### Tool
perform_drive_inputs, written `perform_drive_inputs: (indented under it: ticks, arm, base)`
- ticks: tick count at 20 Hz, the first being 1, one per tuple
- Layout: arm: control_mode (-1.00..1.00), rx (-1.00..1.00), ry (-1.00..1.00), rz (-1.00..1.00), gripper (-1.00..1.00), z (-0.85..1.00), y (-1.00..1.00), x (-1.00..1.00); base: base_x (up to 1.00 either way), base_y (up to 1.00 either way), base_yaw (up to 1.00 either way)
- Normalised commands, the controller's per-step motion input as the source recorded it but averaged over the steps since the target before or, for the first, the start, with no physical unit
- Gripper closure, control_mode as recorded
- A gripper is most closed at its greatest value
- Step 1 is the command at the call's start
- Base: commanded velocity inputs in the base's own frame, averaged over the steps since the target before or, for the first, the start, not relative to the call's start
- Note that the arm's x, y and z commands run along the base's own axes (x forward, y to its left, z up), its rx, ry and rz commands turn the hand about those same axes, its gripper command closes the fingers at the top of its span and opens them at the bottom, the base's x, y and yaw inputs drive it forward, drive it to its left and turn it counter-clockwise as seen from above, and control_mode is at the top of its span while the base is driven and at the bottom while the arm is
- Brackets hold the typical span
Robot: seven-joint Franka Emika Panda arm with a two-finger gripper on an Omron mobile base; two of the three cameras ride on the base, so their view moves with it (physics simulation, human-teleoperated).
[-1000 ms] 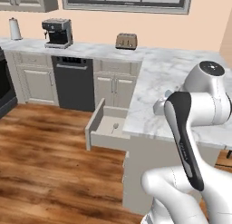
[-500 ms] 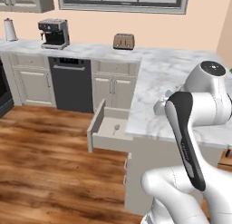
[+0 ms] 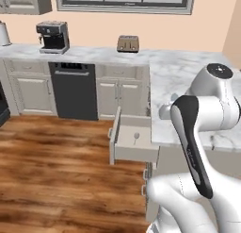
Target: Organize the utensils by type. Pick up the wooden spoons from the counter and place them in the open cabinet. Then pick up the metallic utensils from the counter and place them in the open drawer.
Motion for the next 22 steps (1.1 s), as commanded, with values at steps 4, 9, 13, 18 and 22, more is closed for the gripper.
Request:
perform_drive_inputs:
  ticks: [4,9,13,18,22]
  arm:
    - [1.0,0.0,0.0,0.0,1.0,0.0,0.0,0.0]
    - [1.0,0.0,0.0,0.0,1.0,0.0,0.0,0.0]
    - [1.0,0.0,0.0,0.0,1.0,0.0,0.0,0.0]
    - [1.0,0.0,0.0,0.0,1.0,0.0,0.0,0.0]
    - [1.0,0.0,0.0,0.0,1.0,0.0,0.0,0.0]
  base:
    - [0.34,0.17,-0.21]
    - [0.4,0.26,-0.2]
    - [0.37,0.31,-0.2]
    - [0.51,0.26,-0.2]
    - [0.57,0.28,-0.2]
